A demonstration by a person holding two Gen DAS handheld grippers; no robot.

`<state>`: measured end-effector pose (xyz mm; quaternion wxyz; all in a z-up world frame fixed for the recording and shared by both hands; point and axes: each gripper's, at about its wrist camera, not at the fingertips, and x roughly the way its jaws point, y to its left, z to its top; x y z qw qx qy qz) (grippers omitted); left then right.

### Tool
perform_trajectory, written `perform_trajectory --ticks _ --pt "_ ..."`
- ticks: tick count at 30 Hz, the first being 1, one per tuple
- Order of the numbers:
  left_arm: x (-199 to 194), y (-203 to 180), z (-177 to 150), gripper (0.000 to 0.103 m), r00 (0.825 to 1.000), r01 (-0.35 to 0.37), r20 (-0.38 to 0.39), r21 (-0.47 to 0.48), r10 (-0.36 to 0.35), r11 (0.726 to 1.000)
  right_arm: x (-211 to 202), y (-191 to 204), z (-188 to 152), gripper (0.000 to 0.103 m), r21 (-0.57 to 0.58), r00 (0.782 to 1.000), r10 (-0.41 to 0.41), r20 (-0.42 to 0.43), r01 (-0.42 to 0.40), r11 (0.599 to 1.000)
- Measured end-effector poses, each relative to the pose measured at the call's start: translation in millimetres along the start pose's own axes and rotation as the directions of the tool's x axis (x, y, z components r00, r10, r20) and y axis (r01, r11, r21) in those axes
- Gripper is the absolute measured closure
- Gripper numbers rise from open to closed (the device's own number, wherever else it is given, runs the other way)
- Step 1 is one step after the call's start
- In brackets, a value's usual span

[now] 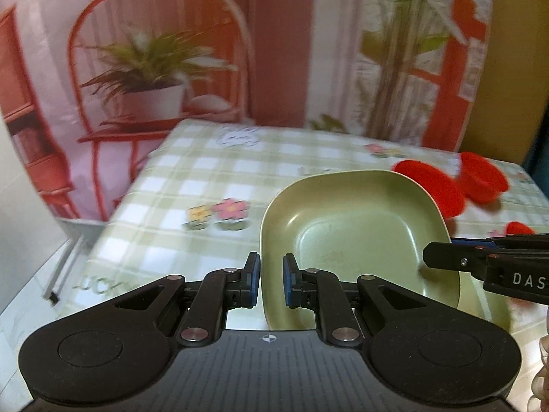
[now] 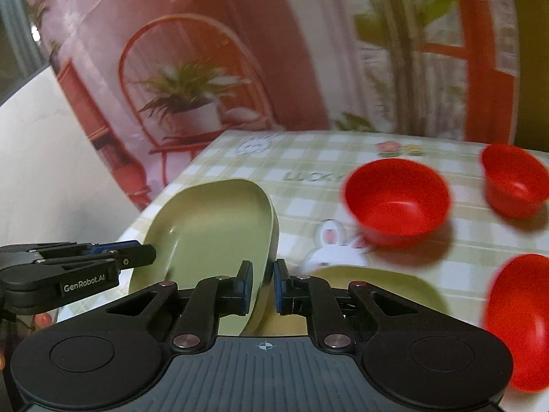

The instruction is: Organize plates and bowls

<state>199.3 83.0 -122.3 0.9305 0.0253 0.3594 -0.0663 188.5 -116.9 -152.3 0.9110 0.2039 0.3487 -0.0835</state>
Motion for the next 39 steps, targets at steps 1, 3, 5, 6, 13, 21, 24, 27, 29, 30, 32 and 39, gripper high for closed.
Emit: perform_trajectory --ticks 1,3,5,6,13,21,24,27,29,30,32,39 --pt "-1 -7 0 0.088 1.000 0.017 0.003 0.002 -0.017 1.000 -6 -7 0 0.091 0.011 1.000 -0.010 0.005 0.010 1.000" --pt "-2 -21 1 0.088 0.999 0.047 0.006 0.006 -0.047 0.999 -16 -23 -1 0.091 0.038 1.000 -0.027 0.014 0.027 0.999" --pt "-2 -35 0 0.088 0.998 0.068 0.008 0.018 -0.068 0.998 -25 -35 -5 0.091 0.061 0.999 -0.046 0.017 0.044 0.997" --pt "-1 -41 0 0.088 0.997 0.077 0.007 0.024 -0.077 0.997 -28 -41 -7 0.091 0.070 0.998 -0.054 0.018 0.053 0.996" --pt "1 -82 -14 0.088 0.993 0.112 -0.029 0.065 -0.111 0.992 -45 -78 -29 0.091 0.140 0.995 -0.098 0.006 0.096 0.985" --pt "8 -93 -26 0.088 0.991 0.108 -0.082 0.061 -0.103 0.992 -41 -90 -42 0.091 0.169 0.994 -0.110 -0.027 0.113 0.979" --pt "10 -96 -27 0.088 0.991 0.103 -0.090 0.069 -0.097 0.992 -38 -92 -44 0.091 0.174 0.993 -0.112 -0.040 0.117 0.978" --pt "13 -98 -27 0.088 0.992 0.096 -0.092 0.079 -0.089 0.992 -35 -95 -45 0.091 0.181 0.993 -0.110 -0.052 0.117 0.976" --pt "14 -99 -28 0.088 0.992 0.090 -0.097 0.081 -0.082 0.993 -34 -94 -46 0.091 0.180 0.992 -0.110 -0.055 0.118 0.977" --pt "15 -100 -28 0.088 0.992 0.086 -0.099 0.083 -0.078 0.993 -33 -93 -46 0.090 0.173 0.992 -0.112 -0.055 0.120 0.978" --pt "16 -101 -29 0.088 0.993 0.082 -0.095 0.090 -0.073 0.993 -34 -92 -45 0.090 0.164 0.992 -0.117 -0.055 0.125 0.979" --pt "19 -100 -30 0.088 0.993 0.065 -0.103 0.087 -0.056 0.994 -36 -94 -45 0.078 0.153 0.992 -0.106 -0.068 0.115 0.981"
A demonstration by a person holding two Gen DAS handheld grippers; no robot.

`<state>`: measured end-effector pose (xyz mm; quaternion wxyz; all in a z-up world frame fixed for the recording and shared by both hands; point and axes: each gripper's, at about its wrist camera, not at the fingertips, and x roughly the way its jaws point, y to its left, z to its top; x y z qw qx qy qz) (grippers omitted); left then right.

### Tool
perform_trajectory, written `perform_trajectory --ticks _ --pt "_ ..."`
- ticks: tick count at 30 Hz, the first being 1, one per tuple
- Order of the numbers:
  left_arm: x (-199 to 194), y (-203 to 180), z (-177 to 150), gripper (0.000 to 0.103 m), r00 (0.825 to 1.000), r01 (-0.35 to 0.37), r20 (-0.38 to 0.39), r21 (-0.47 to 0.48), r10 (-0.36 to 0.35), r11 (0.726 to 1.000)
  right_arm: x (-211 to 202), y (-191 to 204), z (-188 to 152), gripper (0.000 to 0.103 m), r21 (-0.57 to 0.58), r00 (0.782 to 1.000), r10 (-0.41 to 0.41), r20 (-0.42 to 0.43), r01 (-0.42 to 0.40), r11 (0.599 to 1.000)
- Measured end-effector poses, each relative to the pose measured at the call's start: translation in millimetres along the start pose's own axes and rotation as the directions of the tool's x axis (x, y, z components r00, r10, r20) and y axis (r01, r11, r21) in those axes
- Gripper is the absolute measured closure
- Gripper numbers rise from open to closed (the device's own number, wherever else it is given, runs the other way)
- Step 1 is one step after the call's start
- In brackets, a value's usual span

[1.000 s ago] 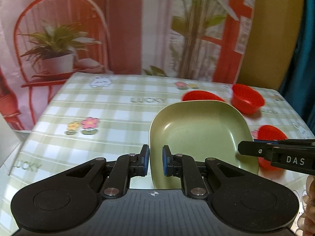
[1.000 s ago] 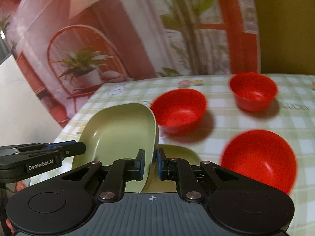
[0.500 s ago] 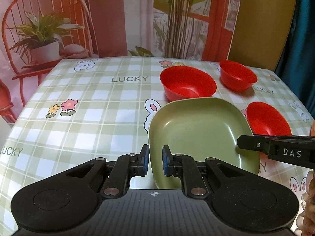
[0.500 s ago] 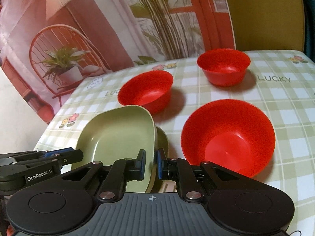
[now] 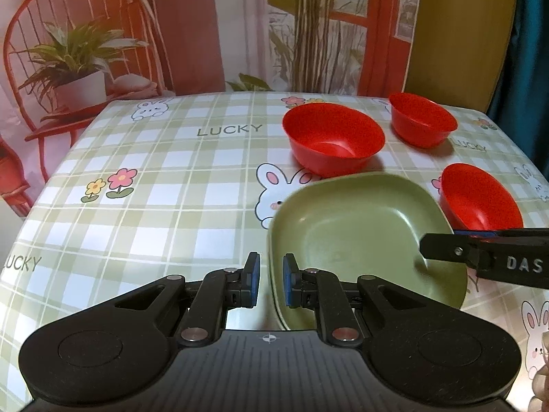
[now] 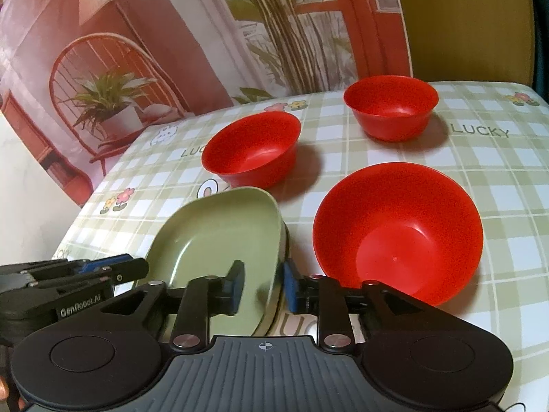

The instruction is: Organize plates and bowls

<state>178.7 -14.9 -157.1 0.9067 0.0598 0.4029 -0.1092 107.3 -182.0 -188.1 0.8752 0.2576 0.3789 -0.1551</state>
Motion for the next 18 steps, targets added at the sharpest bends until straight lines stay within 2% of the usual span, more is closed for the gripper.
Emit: perform_trajectory --ticks 3,7,9,10,15,18 --pt "-1 4 0 0.088 1.000 -0.002 0.003 -0.017 0.002 1.000 -3 -2 -3 0.077 0.008 1.000 -0.012 -0.006 0.012 1.000" --pt "-3 5 1 0.088 1.000 0.004 0.013 -0.030 -0.003 1.000 -12 -5 -2 0.080 -0.003 0.999 -0.015 0.030 0.015 1.000" --pt "-3 4 1 0.088 1.000 0.007 0.015 -0.032 -0.007 0.999 -16 -7 -2 0.091 -0.007 0.998 -0.022 0.051 0.022 1.000" --pt "-4 4 1 0.088 1.000 0.010 0.015 -0.033 -0.009 0.999 -17 -8 -1 0.094 -0.002 0.998 -0.018 0.058 0.018 1.000" --pt "-2 2 -1 0.088 1.000 0.015 0.013 -0.029 -0.015 0.999 -14 -10 -1 0.101 -0.001 0.998 0.000 0.059 0.000 1.000" --pt "-1 2 -2 0.088 1.000 0.017 0.007 -0.031 -0.016 0.999 -10 -10 -3 0.102 -0.002 0.999 -0.003 0.048 0.003 1.000"
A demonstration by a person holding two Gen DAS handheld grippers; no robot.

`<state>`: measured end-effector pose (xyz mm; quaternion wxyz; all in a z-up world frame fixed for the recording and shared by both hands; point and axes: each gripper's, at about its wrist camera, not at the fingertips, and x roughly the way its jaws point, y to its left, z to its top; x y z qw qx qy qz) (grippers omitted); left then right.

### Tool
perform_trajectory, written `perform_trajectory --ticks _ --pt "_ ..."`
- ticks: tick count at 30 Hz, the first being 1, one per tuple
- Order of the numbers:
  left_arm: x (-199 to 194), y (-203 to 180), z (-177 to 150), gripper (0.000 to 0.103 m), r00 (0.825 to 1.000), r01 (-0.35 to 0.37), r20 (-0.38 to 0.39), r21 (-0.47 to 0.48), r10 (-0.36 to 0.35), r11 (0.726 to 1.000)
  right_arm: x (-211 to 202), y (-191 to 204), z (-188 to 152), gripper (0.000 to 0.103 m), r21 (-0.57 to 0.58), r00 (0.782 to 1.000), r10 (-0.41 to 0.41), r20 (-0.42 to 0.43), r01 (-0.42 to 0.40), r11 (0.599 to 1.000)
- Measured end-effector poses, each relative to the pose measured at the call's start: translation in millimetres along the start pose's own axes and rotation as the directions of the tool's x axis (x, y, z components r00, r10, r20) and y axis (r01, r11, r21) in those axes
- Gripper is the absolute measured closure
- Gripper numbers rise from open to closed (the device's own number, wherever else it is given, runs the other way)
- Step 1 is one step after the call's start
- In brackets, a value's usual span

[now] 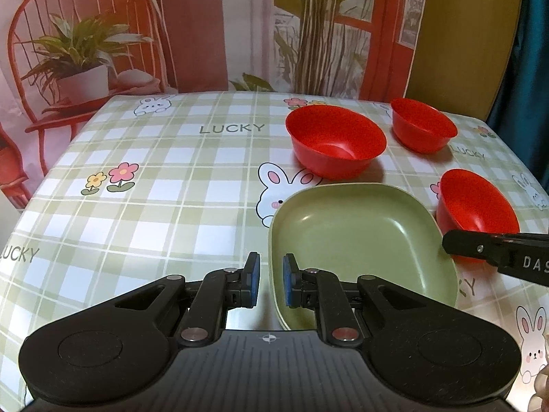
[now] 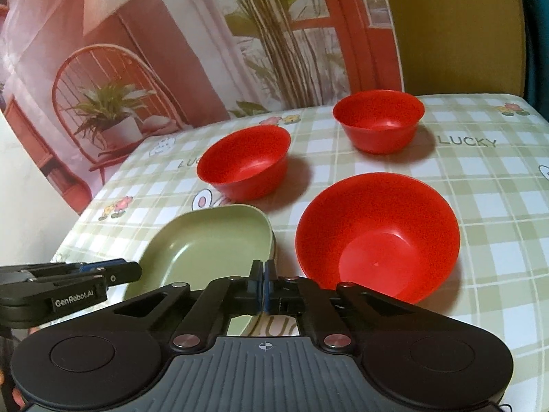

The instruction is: Organize plates and bowls

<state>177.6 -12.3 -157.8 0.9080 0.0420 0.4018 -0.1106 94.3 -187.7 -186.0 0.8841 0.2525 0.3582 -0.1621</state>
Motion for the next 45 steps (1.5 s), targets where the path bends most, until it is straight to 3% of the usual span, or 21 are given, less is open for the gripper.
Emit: perform_trajectory --ticks 8,15,19,23,25,28,37,45 --pt "2 3 -1 0.088 1.000 0.004 -0.011 -0.008 -0.004 1.000 2 -3 0 0.101 0.011 1.000 0.013 -0.010 -0.013 1.000" --pt "-16 5 19 0.088 0.995 0.067 0.074 -0.055 -0.063 0.996 -22 -2 20 0.089 -0.054 0.994 0.022 0.106 -0.017 0.998" --pt "-25 -8 37 0.088 0.984 0.121 0.142 -0.063 -0.111 0.991 -44 -10 39 0.085 -0.137 0.980 -0.024 0.197 0.052 0.989" --pt "-34 -42 56 0.086 0.968 0.154 0.199 0.012 -0.153 0.988 -67 -37 56 0.079 -0.170 0.964 -0.089 0.251 0.134 0.976" --pt "-37 -63 64 0.074 0.954 0.195 0.224 0.040 -0.200 0.980 -80 -57 60 0.078 -0.165 0.953 -0.133 0.271 0.182 0.969" --pt "-34 -99 71 0.067 0.940 0.235 0.234 0.078 -0.247 0.969 -99 -89 63 0.077 -0.136 0.931 -0.213 0.297 0.262 0.955" --pt "1 -213 75 0.067 0.913 0.365 0.126 0.171 -0.388 0.915 -145 -187 40 0.076 -0.047 0.846 -0.437 0.306 0.472 0.880" --pt "42 -306 42 0.063 0.893 0.446 -0.028 0.194 -0.449 0.874 -149 -258 6 0.076 0.048 0.797 -0.561 0.224 0.566 0.823"
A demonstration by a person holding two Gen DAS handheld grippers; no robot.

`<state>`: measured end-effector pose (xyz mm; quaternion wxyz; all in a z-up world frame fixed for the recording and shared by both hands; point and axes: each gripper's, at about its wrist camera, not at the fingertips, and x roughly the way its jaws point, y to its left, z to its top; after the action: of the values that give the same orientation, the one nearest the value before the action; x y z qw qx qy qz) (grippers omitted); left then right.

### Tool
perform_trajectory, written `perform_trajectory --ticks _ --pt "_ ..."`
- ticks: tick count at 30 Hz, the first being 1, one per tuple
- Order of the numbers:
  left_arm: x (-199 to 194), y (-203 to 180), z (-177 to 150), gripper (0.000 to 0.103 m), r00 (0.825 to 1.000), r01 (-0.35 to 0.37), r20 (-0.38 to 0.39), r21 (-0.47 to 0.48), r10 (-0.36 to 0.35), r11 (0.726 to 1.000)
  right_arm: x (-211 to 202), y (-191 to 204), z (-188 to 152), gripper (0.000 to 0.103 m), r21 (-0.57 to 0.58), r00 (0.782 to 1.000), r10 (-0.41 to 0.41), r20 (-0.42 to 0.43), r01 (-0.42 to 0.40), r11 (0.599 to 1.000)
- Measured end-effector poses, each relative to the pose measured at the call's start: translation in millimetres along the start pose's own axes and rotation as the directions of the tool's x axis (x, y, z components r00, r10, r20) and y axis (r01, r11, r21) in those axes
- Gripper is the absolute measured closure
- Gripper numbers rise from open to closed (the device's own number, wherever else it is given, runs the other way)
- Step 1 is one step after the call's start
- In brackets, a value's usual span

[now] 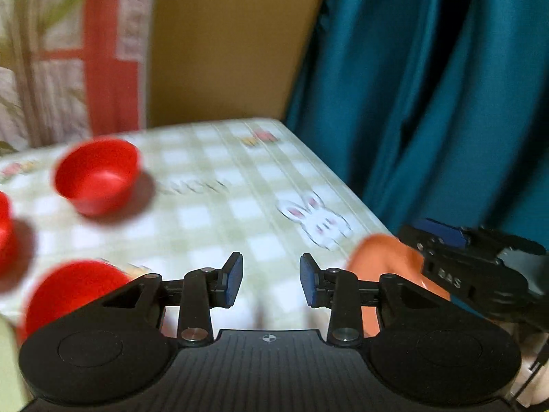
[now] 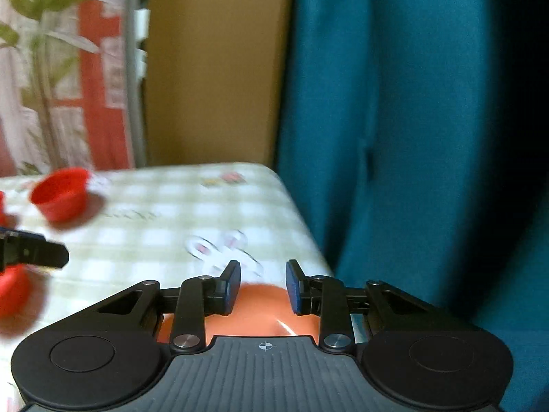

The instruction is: Organize plates and bowls

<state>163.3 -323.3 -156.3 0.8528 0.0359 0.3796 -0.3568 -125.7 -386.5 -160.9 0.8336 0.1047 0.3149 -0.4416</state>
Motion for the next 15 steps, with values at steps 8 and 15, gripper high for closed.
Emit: perform_trajectory --ticks 8,15 --pt "50 -37 -27 0.061 0.994 0.044 -0.102 0.041 -0.040 0.998 15 -24 -23 0.076 0.036 0.996 -0.054 -0.068 0.057 0.998" --pt "75 -37 -33 0.055 0.989 0.054 -0.136 0.024 -0.050 0.998 26 -36 -36 0.076 0.090 0.993 -0.053 -0.109 0.063 0.994"
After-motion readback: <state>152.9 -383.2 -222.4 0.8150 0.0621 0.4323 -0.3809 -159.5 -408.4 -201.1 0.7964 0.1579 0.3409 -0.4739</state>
